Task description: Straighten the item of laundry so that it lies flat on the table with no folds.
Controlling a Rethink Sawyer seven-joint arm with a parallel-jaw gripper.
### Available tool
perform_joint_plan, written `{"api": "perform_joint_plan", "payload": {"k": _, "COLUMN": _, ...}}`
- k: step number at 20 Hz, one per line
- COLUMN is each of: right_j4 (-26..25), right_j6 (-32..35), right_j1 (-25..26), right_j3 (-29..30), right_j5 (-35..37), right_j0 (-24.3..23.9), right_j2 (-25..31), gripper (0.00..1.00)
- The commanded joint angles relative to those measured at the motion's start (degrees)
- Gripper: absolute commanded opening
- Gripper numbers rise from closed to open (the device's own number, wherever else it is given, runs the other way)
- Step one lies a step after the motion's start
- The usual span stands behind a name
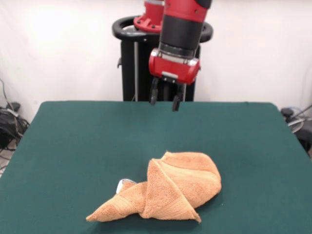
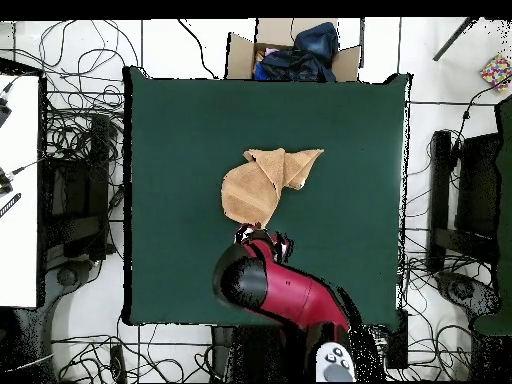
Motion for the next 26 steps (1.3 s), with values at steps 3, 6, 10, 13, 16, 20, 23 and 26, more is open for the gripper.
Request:
{"api": "perform_joint_plan", "payload": {"k": 3, "right_j4": 4.29, "right_j6": 16.83, "right_j1": 9.91, "right_j3": -3.19, "right_j5": -11.61, "right_j0": -3.53, "right_j2": 8.02, "gripper": 1.0}}
{"api": "perform_joint_plan", "payload": {"k": 6, "right_j4": 4.31, "right_j6": 16.42, "right_j1": 12.96, "right_j3": -4.5, "right_j5": -14.3, "right_j0": -3.86, "right_j2": 8.75, "gripper": 1.0}}
{"api": "perform_joint_plan", "payload": {"k": 10, "right_j4": 4.75, "right_j6": 17.81, "right_j1": 16.86, "right_j3": -5.15, "right_j5": -19.71, "right_j0": -4.44, "right_j2": 10.37, "gripper": 1.0}}
{"api": "perform_joint_plan", "payload": {"k": 13, "right_j4": 3.78, "right_j6": 18.24, "right_j1": 19.15, "right_j3": -5.69, "right_j5": -22.12, "right_j0": -6.5, "right_j2": 12.95, "gripper": 1.0}}
{"api": "perform_joint_plan", "payload": {"k": 16, "right_j4": 3.07, "right_j6": 20.24, "right_j1": 20.98, "right_j3": -5.73, "right_j5": -25.12, "right_j0": -8.62, "right_j2": 16.18, "gripper": 1.0}}
{"api": "perform_joint_plan", "payload": {"k": 20, "right_j4": 3.05, "right_j6": 20.49, "right_j1": 21.49, "right_j3": -5.82, "right_j5": -26.89, "right_j0": -9.89, "right_j2": 19.2, "gripper": 1.0}}
{"api": "perform_joint_plan", "payload": {"k": 23, "right_j4": 4.74, "right_j6": 20.37, "right_j1": 21.87, "right_j3": -5.84, "right_j5": -28.28, "right_j0": -9.29, "right_j2": 19.7, "gripper": 1.0}}
{"api": "perform_joint_plan", "payload": {"k": 26, "right_j4": 5.21, "right_j6": 20.42, "right_j1": 22.59, "right_j3": -6.18, "right_j5": -30.15, "right_j0": -9.39, "right_j2": 20.51, "gripper": 1.0}}
